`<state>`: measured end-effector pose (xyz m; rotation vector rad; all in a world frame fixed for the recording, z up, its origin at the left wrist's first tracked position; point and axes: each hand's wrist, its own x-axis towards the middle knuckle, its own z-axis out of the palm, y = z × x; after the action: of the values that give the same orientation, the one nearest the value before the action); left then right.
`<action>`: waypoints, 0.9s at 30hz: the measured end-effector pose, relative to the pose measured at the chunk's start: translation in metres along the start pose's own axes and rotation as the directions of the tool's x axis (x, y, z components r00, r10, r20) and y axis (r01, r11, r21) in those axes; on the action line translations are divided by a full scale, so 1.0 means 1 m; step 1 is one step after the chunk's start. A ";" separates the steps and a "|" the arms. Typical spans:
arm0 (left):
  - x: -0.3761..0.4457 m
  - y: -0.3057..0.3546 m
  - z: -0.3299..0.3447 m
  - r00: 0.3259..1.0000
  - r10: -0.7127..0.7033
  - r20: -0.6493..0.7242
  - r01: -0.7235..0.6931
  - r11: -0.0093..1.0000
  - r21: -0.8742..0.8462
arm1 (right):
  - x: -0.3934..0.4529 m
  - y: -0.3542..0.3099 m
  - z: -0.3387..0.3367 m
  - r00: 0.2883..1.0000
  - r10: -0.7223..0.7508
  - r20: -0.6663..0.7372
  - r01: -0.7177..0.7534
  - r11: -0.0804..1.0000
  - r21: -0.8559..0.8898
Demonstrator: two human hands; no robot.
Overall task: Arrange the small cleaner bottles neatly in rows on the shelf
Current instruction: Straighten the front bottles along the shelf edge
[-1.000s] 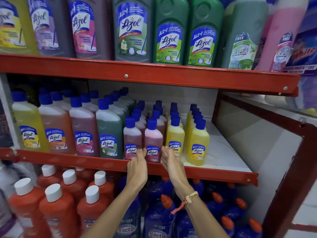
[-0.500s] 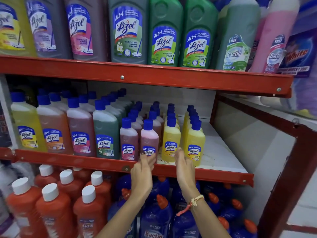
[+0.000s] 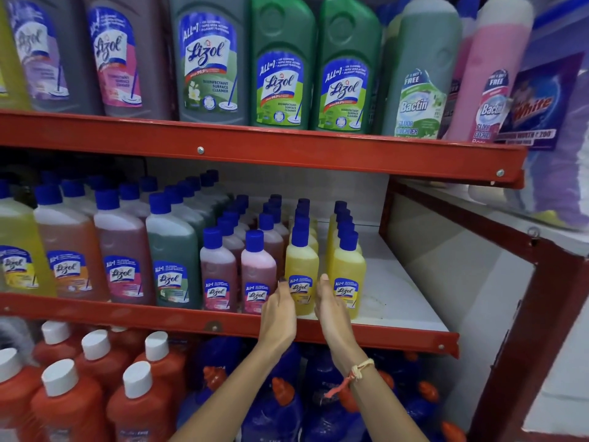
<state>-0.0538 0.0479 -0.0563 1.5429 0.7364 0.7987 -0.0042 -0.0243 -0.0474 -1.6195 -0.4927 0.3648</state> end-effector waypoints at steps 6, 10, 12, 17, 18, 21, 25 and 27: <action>-0.013 -0.005 -0.009 0.999 0.032 0.012 -0.032 0.998 -0.057 | -0.012 0.001 -0.005 0.999 0.022 0.047 -0.026 0.994 0.106; -0.014 -0.011 -0.013 0.999 0.039 0.033 -0.037 0.998 -0.060 | -0.023 0.001 -0.005 0.999 0.019 0.038 -0.022 0.996 0.084; -0.015 -0.011 -0.014 0.998 0.044 0.042 -0.042 0.998 -0.056 | -0.028 -0.002 -0.006 0.998 0.023 0.052 -0.027 0.995 0.091; -0.021 -0.008 -0.018 0.997 0.038 0.071 -0.035 0.998 -0.044 | -0.028 -0.001 -0.003 1.000 -0.016 0.023 0.014 0.997 0.080; -0.022 -0.008 -0.019 0.997 0.032 0.069 -0.030 0.999 -0.031 | -0.028 0.000 -0.003 1.000 -0.014 0.024 0.013 0.997 0.077; -0.026 -0.013 -0.020 0.999 0.015 0.045 -0.014 1.000 -0.014 | -0.028 0.004 -0.002 1.000 -0.019 0.016 0.018 0.999 0.049; -0.036 -0.028 -0.012 0.999 0.033 -0.026 -0.035 0.997 -0.068 | -0.028 0.003 -0.009 1.000 -0.020 -0.019 0.022 0.995 0.095; -0.043 -0.027 -0.004 0.995 0.087 -0.040 -0.090 0.991 -0.101 | -0.025 0.007 -0.018 0.993 -0.005 -0.117 0.019 0.992 0.122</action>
<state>-0.0818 0.0174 -0.0862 1.4803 0.6464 0.9180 -0.0156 -0.0530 -0.0539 -1.5077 -0.3840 0.2844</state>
